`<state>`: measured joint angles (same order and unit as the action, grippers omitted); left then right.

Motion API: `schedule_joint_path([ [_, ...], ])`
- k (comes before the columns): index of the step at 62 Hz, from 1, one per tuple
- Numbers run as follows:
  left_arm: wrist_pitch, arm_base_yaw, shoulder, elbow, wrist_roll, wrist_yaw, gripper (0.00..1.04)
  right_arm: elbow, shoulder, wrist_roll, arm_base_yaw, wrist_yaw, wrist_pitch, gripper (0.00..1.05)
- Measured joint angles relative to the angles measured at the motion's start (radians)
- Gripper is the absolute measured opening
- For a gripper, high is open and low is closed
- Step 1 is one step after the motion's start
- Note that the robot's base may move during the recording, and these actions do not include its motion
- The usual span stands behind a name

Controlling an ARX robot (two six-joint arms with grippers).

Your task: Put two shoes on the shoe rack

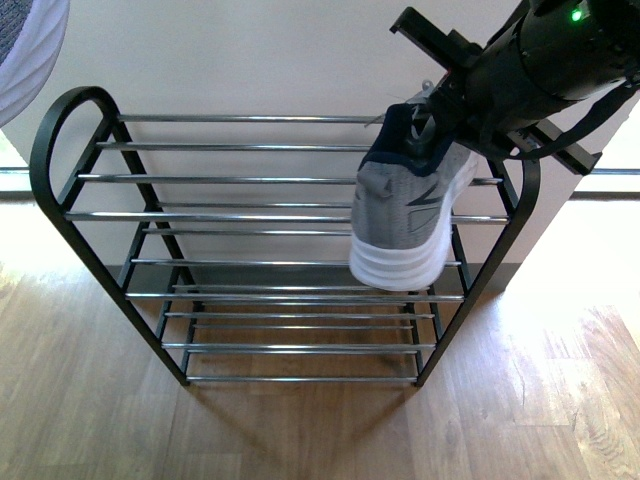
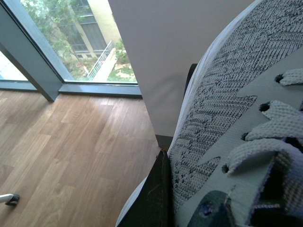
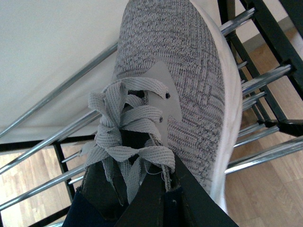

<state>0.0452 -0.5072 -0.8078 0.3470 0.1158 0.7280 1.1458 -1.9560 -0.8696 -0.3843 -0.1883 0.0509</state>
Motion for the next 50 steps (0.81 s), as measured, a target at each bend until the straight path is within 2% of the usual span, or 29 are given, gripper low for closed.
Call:
schedule_joint_path([
  [13, 0.0, 0.0, 0.0, 0.0, 0.0, -0.001, 0.01, 0.066, -0.051, 0.04, 0.027, 0.009, 0.006, 0.01],
  [19, 0.0, 0.0, 0.0, 0.0, 0.0, 0.0, 0.01, 0.122, -0.081, 0.078, 0.048, 0.047, -0.006, 0.01],
  [28, 0.0, 0.0, 0.0, 0.0, 0.0, -0.002, 0.01, 0.179, -0.095, 0.246, 0.061, 0.106, -0.048, 0.01],
  [33, 0.0, 0.0, 0.0, 0.0, 0.0, -0.001, 0.01, 0.184, -0.095, 0.322, 0.073, 0.102, -0.063, 0.01],
  [50, 0.0, 0.0, 0.0, 0.0, 0.0, -0.001, 0.01, 0.192, -0.119, 0.456, 0.147, 0.117, -0.098, 0.01],
])
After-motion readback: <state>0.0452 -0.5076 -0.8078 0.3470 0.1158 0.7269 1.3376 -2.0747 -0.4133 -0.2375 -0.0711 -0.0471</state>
